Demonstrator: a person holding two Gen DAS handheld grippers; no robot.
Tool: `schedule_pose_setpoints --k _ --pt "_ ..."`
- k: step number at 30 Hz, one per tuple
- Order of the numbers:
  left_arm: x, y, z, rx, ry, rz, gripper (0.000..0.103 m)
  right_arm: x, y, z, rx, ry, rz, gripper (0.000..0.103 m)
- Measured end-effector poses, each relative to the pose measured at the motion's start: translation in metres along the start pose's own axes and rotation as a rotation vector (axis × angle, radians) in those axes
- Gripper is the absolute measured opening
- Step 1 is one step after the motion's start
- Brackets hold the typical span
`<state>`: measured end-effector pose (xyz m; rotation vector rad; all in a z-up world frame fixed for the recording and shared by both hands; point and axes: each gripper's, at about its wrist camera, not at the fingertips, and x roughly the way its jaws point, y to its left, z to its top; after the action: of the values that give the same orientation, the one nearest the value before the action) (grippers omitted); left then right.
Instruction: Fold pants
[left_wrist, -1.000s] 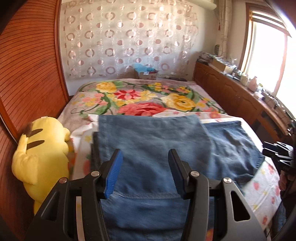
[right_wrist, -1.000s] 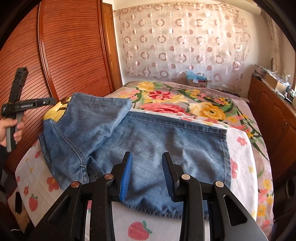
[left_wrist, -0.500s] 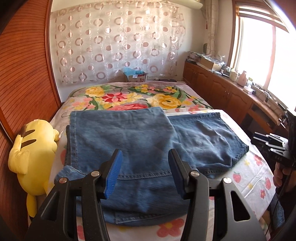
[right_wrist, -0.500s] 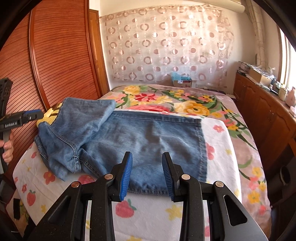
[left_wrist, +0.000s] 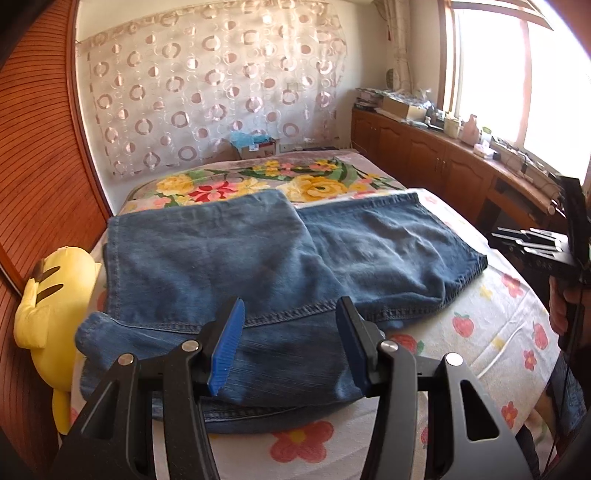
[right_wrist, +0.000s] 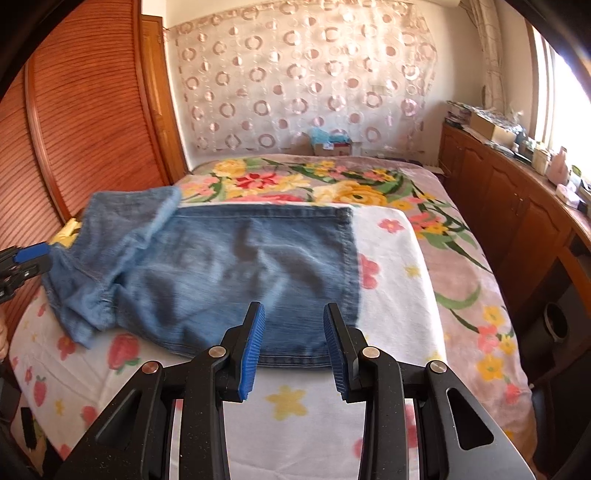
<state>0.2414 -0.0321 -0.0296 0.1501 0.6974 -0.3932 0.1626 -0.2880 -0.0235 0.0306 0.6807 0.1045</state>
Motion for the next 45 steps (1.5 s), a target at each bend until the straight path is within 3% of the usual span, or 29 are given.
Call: schedule_pose_setpoints --k 6,11,19,22,27,36,45 --pt "0.009 -0.006 -0.008 -0.001 0.020 -0.020 0.053 0.027 -0.018 0.008 0.048 0.069 -0.063 0.034" --pt "0.012 -0.007 -0.015 -0.005 0.033 -0.032 0.053 0.046 -0.032 0.010 0.120 0.150 -0.035 0.034" --pt "0.016 -0.003 -0.027 -0.014 0.052 -0.040 0.053 0.055 -0.036 0.004 0.119 0.187 -0.003 0.034" --pt "0.013 0.002 -0.030 -0.021 0.051 -0.042 0.053 0.054 -0.029 0.002 0.086 0.204 0.002 0.018" --pt "0.003 0.012 -0.034 -0.032 0.039 -0.037 0.053 0.042 -0.020 0.019 0.069 0.154 0.037 0.015" --pt "-0.025 0.041 -0.039 -0.092 -0.001 -0.024 0.053 -0.001 0.072 0.090 -0.104 -0.001 0.179 0.014" --pt "-0.050 0.072 -0.050 -0.147 -0.028 0.010 0.053 -0.028 0.182 0.101 -0.286 -0.048 0.432 0.010"
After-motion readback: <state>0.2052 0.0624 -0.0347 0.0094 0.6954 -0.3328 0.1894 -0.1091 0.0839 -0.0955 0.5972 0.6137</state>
